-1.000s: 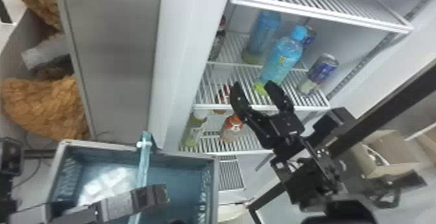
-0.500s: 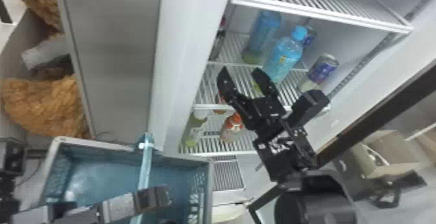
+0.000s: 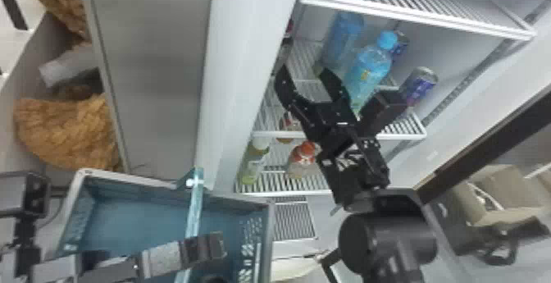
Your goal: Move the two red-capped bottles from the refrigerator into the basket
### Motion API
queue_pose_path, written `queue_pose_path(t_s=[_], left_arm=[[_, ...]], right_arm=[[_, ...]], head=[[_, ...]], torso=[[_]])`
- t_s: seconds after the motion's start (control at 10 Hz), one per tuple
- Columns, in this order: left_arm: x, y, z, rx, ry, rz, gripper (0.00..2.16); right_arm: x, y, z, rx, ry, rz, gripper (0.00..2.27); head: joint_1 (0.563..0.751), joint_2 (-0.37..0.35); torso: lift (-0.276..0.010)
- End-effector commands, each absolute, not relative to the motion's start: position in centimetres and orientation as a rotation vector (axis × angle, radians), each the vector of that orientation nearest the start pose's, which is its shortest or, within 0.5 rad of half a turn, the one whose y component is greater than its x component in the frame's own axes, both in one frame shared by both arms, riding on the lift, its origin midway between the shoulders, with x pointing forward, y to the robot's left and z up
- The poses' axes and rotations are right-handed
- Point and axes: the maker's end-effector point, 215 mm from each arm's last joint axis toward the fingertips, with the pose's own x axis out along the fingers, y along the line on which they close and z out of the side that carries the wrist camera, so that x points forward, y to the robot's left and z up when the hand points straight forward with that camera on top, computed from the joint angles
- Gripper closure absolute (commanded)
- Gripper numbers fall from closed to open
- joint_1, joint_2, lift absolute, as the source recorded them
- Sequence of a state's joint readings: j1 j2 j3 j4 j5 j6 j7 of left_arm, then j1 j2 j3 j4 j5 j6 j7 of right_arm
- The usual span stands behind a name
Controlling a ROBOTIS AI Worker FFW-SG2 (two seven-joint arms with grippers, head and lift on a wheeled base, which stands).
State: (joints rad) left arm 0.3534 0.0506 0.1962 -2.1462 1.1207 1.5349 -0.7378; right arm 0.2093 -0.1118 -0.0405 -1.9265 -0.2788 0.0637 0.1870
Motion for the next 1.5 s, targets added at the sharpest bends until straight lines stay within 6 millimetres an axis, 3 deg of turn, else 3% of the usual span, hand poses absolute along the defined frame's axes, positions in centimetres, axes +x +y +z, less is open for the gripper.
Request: queue_pose_path(t_s=[0.0, 0.8, 1.4], left_arm=[[23.7, 0.9, -28.4, -1.186, 0.830, -1.326, 1.21], [23.8, 0.8, -28.5, -1.190, 0.832, -1.326, 1.21], [23.8, 0.9, -28.5, -1.190, 0.832, -1.327, 1.21]], right_arm=[[54.5, -22.1, -27.8, 0.154, -0.087, 0.201, 0.12], [60.2, -22.0, -30.2, 0.157, -0.039, 0.174, 0.12], [64.3, -21.4, -29.5, 0.111, -0.034, 0.172, 0.12]], head=[[0.695, -0.311], [0.695, -0.286], [0.695, -0.259]], torso=[[0.000], [0.000], [0.000]])
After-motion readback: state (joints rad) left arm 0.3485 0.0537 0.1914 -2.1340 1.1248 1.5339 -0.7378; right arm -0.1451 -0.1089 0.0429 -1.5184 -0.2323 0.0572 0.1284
